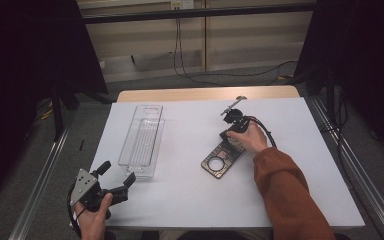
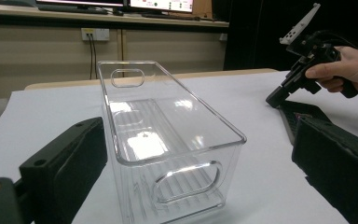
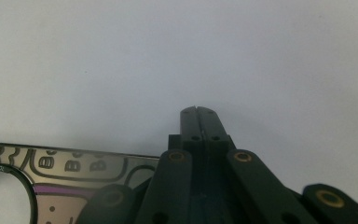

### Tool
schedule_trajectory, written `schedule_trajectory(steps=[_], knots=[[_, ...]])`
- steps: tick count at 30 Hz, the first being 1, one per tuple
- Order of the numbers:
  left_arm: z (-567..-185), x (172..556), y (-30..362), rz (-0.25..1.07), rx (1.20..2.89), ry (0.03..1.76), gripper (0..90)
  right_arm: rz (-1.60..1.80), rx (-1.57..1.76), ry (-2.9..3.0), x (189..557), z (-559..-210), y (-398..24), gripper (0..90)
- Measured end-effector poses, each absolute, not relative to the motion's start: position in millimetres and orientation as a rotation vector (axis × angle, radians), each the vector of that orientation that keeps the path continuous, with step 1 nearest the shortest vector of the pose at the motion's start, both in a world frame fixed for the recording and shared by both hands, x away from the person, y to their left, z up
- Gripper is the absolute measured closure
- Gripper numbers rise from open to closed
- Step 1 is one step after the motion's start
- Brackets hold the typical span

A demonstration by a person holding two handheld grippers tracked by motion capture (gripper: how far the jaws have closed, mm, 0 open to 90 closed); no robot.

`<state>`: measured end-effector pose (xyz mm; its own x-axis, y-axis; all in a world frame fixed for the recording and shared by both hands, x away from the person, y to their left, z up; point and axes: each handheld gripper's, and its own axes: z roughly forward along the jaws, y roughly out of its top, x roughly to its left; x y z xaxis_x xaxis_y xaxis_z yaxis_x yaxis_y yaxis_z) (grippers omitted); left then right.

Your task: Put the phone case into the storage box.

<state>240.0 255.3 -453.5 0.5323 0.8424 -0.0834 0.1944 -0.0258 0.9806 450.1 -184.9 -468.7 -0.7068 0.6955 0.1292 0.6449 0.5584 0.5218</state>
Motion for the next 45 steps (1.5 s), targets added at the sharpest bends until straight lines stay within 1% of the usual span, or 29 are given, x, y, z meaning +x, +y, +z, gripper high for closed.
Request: schedule_trajectory(steps=[11,25,45], knots=[[-453,240,255,0.656,1.545,0.918,3.4,0.818,1.137,2.685,440,-468,-195,90.0],[-453,240,254,0.653,1.546,0.914,3.4,0.893,1.193,2.653,424,-471,-217,90.0],[-454,241,254,0.643,1.551,0.908,3.4,0.933,1.229,2.616,397,-473,-258,90.0]])
